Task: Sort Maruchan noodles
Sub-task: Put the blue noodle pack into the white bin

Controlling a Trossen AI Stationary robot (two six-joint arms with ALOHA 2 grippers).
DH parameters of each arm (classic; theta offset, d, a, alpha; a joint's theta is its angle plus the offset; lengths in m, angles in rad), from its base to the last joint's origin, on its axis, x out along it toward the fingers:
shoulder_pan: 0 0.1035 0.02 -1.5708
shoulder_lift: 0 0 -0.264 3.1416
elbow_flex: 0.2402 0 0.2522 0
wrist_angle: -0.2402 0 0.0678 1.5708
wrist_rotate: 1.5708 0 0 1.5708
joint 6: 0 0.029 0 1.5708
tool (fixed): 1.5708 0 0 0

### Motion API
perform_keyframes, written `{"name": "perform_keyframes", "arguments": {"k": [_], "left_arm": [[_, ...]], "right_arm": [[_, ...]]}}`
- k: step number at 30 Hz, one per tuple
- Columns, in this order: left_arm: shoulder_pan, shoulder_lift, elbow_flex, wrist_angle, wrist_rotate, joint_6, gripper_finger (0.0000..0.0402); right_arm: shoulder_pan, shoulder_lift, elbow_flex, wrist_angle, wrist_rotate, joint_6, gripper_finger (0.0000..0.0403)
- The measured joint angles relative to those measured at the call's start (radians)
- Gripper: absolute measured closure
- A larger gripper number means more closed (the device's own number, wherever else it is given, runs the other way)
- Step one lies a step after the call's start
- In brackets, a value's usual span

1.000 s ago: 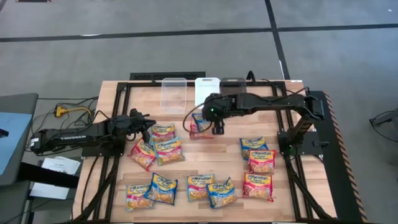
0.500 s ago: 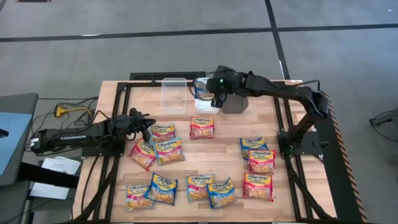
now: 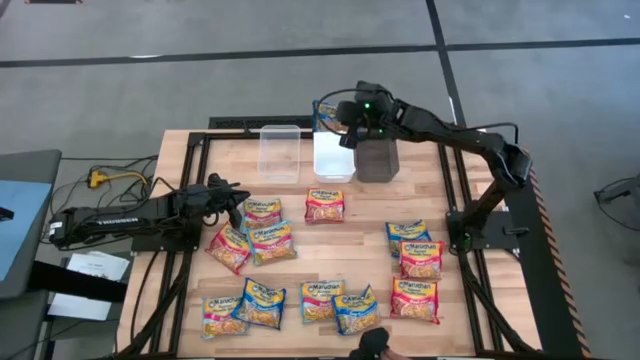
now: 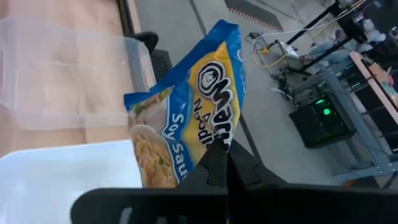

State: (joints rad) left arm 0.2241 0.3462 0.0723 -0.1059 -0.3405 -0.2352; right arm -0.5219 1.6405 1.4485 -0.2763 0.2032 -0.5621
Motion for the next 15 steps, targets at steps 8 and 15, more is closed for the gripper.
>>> {"name": "perform_keyframes", "arguments": {"k": [8,15], "left_arm": [[0.0,0.0,0.0,0.0,0.0,0.0,0.0379],[0.0,0.0,0.0,0.0,0.0,0.0,0.0379]], "right_arm": [[-0.038,0.029,-0.014,0.055,-0.045,-0.022,0.0399],[-0.056,0.116,-0.017,0.049,-0.044,-0.029,0.0398]]}}
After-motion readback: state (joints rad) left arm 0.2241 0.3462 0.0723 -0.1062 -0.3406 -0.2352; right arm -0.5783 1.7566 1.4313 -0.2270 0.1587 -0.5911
